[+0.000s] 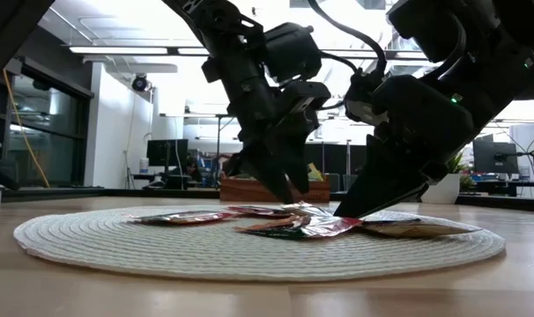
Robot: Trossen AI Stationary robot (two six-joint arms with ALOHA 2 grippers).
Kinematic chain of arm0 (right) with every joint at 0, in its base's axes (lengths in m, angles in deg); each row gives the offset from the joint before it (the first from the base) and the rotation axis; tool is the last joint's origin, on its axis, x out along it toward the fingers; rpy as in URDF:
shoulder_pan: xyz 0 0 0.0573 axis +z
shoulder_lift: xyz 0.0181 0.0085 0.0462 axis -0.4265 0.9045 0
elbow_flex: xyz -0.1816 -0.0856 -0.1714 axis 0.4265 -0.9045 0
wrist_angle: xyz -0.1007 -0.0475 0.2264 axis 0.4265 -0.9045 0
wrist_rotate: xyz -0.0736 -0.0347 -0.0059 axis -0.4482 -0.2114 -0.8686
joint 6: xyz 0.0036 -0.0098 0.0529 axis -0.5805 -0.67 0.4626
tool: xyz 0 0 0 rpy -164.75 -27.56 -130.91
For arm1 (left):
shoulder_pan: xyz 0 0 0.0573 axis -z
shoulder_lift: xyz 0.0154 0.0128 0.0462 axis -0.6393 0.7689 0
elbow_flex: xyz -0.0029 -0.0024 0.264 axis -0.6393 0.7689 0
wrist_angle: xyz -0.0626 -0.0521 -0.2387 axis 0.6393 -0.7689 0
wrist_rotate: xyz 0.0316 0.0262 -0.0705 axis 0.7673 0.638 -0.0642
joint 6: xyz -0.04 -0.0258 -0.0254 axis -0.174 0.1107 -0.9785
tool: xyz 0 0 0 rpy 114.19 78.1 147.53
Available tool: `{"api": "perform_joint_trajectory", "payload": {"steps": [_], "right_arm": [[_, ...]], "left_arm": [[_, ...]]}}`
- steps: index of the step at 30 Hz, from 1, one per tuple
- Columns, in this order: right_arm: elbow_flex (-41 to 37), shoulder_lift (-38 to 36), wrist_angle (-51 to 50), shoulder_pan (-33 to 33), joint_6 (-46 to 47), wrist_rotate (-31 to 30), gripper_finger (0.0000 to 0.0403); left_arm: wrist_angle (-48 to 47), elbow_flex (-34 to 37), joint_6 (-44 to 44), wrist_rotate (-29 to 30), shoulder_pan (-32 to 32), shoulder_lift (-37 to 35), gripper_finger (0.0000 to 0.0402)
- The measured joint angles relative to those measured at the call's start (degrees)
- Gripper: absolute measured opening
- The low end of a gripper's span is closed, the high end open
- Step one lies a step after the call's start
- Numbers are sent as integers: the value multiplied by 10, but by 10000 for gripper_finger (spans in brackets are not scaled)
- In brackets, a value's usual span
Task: Pick & Place Tea
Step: Put the brown tea bag into the middle section of the wooden organizer
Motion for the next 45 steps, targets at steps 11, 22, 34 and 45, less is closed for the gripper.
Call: {"api": "perform_joint_trajectory", "payload": {"steps": [11, 22, 34, 45], "right_arm": [[0, 0, 3, 0, -4, -10, 0], [0, 0, 4, 0, -4, -12, 0], [0, 0, 4, 0, -4, -14, 0], [0, 0, 5, 0, -9, -14, 0]], "left_arm": [[15, 0, -23, -23, 1, 0, 150], [37, 1, -36, -27, 1, 0, 150], [5, 1, -38, -10, 15, 0, 150], [26, 1, -40, 1, 19, 0, 150]]}}
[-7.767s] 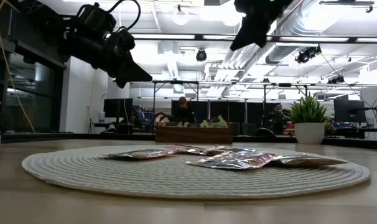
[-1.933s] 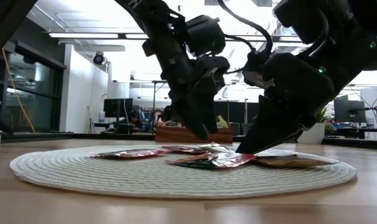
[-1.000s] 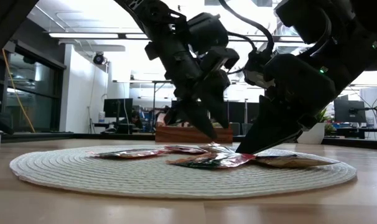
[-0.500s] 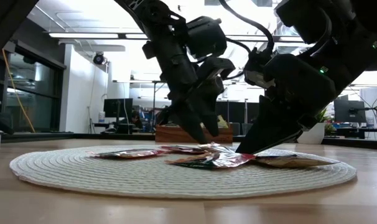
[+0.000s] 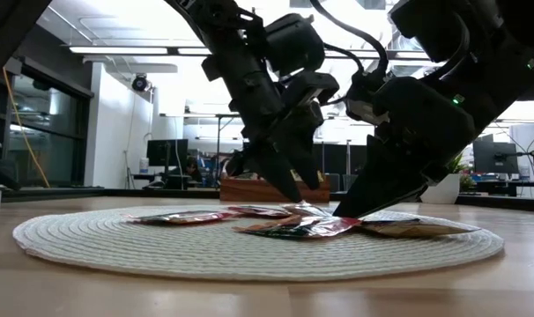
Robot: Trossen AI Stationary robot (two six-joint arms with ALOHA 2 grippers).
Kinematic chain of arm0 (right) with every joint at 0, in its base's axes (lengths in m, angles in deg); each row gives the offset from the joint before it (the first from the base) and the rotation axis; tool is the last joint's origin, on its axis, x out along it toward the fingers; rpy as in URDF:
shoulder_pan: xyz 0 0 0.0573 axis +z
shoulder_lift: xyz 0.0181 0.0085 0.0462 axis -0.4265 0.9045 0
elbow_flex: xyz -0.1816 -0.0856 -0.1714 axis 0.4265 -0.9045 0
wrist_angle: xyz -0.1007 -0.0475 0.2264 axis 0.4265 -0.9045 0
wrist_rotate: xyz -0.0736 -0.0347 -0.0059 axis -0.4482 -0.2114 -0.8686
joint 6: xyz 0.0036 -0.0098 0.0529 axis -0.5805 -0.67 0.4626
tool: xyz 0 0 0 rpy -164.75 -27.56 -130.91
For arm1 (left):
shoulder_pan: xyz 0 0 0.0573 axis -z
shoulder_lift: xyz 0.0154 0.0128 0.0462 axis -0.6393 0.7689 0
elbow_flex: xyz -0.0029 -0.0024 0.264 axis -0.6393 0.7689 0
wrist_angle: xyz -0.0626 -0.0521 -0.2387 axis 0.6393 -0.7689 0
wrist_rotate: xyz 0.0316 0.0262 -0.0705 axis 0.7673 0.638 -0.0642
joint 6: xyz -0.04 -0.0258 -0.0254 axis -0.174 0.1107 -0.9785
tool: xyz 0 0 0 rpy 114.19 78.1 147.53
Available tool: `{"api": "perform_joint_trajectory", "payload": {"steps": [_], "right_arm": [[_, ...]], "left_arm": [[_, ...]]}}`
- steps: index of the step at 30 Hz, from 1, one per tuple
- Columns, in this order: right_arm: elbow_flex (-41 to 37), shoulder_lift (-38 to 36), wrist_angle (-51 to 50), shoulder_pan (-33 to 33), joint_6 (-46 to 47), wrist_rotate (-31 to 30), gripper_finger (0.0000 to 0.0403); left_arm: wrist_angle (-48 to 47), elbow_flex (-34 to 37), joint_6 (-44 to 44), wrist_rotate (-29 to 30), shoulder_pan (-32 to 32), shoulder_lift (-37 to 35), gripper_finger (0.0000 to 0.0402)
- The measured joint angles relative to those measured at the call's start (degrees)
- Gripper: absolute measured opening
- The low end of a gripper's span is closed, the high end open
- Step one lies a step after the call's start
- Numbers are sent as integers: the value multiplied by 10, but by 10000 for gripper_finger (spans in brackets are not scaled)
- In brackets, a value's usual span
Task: Pick & Place Tea
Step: Put the brown tea bag into the middle section of the wooden organizer
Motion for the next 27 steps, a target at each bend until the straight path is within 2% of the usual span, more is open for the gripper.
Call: {"api": "perform_joint_trajectory", "payload": {"steps": [10, 20, 23, 27], "right_arm": [[0, 0, 8, 1, 0, 9, 0], [0, 0, 7, 0, -2, 9, 0], [0, 0, 7, 0, -2, 8, 0], [0, 0, 7, 1, -2, 6, 0]], "left_arm": [[44, -2, -13, -38, 8, 40, 149], [48, -10, -6, -50, 3, 44, 149], [52, -18, 3, -54, 3, 45, 137], [52, -20, 5, -56, 3, 45, 99]]}}
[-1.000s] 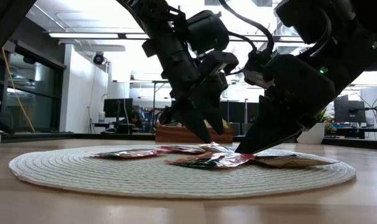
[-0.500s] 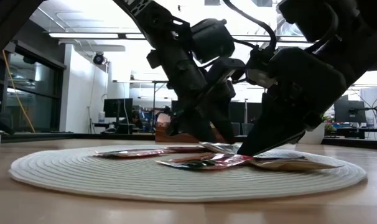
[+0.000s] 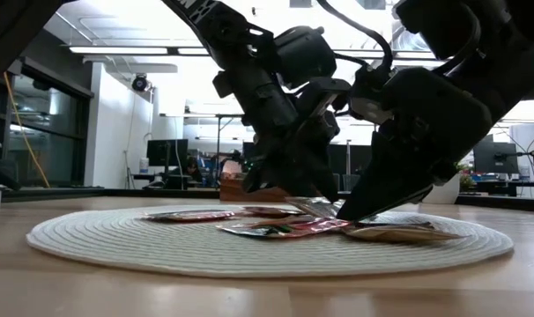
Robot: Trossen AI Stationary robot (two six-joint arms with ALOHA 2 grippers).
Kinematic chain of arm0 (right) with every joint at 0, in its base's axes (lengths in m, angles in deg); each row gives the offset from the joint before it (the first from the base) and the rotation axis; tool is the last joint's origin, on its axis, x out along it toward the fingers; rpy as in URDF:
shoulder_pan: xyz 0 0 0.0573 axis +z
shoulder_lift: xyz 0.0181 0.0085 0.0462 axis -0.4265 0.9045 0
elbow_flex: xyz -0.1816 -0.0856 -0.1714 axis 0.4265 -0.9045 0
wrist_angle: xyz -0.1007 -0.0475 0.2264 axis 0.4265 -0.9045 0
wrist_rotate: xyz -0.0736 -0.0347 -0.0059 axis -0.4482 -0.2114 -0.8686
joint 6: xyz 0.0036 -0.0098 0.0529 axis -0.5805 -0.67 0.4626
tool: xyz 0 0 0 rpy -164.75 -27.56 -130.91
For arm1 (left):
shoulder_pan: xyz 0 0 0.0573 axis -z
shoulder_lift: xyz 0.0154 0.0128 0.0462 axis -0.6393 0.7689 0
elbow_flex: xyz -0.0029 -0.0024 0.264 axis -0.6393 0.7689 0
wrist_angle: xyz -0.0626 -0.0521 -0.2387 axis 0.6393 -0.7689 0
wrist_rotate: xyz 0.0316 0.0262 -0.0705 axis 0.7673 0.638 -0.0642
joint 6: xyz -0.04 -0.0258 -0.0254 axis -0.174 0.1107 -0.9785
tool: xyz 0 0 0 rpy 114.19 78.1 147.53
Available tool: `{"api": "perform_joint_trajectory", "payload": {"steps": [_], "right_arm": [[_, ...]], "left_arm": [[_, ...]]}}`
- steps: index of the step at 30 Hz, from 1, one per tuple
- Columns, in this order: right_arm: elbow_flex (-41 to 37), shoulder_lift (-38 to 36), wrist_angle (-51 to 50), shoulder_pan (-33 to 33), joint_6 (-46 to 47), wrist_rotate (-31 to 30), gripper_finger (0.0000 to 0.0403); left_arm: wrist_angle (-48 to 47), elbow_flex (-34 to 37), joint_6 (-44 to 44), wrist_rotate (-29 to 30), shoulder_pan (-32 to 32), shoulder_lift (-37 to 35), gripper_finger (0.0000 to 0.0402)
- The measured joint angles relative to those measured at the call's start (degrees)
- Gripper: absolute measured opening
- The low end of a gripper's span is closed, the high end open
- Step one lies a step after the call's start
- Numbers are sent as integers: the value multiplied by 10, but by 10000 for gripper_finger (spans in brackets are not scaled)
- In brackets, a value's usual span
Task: Pick & Place Tea
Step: Put the brown tea bag into the middle section of the wooden organizer
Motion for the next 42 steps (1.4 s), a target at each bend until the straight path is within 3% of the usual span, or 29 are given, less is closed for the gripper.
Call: {"api": "perform_joint_trajectory", "payload": {"steps": [6, 8, 22, 30, 35, 42], "right_arm": [[0, 0, 0, 0, 0, -1, 0], [0, 0, 0, 0, 0, -1, 0], [-1, -45, -40, 5, -12, 17, 0], [-1, -124, -113, 6, -13, 14, 0], [-1, -192, -184, 7, -13, -19, 0], [0, -292, -283, 7, -1, -69, 0]], "left_arm": [[0, -1, 15, -6, 0, 0, 17], [0, -1, 21, -6, 0, 0, 6], [-2, -4, 58, -1, 0, 0, 1], [18, -4, 80, 10, -9, -12, 0], [5, -4, 131, 28, -24, -39, 0], [-72, -5, 232, 109, -65, -117, 0]]}}
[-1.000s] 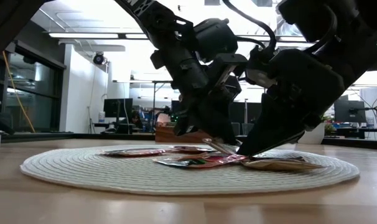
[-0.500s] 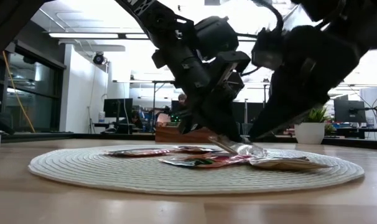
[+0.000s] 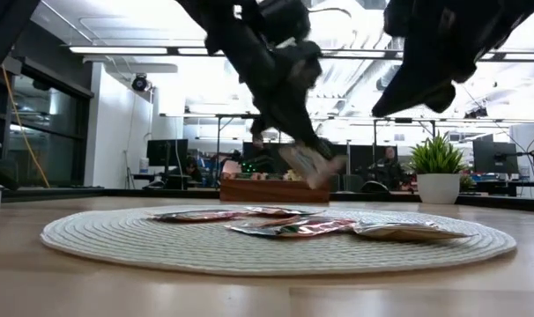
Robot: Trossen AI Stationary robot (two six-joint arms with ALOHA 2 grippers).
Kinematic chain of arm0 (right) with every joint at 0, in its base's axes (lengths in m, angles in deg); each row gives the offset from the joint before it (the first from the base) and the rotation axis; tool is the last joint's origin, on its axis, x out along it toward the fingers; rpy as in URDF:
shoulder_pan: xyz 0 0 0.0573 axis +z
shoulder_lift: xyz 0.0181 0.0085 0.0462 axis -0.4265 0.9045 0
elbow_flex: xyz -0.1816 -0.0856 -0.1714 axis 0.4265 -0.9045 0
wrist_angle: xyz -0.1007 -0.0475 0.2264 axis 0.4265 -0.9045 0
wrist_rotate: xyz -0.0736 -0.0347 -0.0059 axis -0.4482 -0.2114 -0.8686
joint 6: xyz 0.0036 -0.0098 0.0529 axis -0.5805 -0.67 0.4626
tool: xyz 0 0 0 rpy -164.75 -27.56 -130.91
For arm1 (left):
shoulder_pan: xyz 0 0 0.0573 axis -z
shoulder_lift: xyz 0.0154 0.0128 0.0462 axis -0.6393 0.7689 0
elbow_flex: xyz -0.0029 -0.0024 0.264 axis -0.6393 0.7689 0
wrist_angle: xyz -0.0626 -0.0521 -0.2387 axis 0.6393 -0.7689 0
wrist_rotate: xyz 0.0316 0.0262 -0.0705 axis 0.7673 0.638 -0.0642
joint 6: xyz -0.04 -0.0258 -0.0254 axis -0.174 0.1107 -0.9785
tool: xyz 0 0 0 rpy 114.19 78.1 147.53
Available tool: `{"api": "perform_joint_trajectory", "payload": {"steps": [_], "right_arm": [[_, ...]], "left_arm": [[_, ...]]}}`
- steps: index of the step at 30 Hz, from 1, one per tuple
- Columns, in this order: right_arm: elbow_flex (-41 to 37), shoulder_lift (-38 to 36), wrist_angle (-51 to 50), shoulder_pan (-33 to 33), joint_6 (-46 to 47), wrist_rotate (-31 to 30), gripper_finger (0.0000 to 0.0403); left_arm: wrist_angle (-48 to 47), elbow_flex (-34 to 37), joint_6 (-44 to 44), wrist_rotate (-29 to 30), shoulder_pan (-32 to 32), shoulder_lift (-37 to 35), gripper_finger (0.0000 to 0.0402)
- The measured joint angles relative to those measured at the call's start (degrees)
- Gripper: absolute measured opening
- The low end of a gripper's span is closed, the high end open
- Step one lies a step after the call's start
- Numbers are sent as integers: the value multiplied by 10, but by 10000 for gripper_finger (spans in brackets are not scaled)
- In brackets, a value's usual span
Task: Pick & Place Tea
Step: Put the brown tea bag into the middle section of the wooden organizer
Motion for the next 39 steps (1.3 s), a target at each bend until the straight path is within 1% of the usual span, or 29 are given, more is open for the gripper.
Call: {"api": "perform_joint_trajectory", "payload": {"steps": [3, 5, 7, 8, 12, 15, 17, 19, 21, 25, 28, 33, 37, 39], "right_arm": [[0, -35, -34, 0, 10, -33, 0], [0, -52, -52, 0, 15, -55, 0], [0, -63, -61, -2, 20, -70, 0], [0, -67, -65, -4, 23, -72, 0], [0, -67, -72, -15, 29, -71, 0], [0, -67, -71, -26, 29, -71, 0], [0, -67, -70, -35, 29, -71, 0], [0, -66, -70, -45, 32, -69, 0], [0, -66, -69, -56, 37, -69, 0], [0, -66, -55, -72, 38, -68, 0], [0, -66, -46, -84, 38, -68, 0], [0, -66, -43, -97, 38, -68, 0], [0, -66, -43, -102, 40, -68, 0], [0, -66, -43, -102, 45, -70, 0]], "left_arm": [[-27, 12, 45, 34, -31, -47, 0], [-12, 27, 60, 51, -57, -72, 0], [-17, 51, 78, 51, -87, -98, 0], [-1, 62, 88, 49, -102, -107, 0], [62, 113, 121, 6, -166, -149, 0], [167, 145, 131, -44, -207, -155, 0], [216, 161, 130, -86, -233, -153, 0], [272, 169, 126, -114, -255, -151, 0], [321, 171, 126, -128, -271, -140, 0], [370, 178, 125, -139, -294, -101, 0], [419, 176, 110, -162, -311, -76, 0], [479, 177, 88, -159, -323, -18, 0], [488, 177, 66, -152, -336, -13, 0], [484, 177, 72, -134, -339, -13, 0]]}}
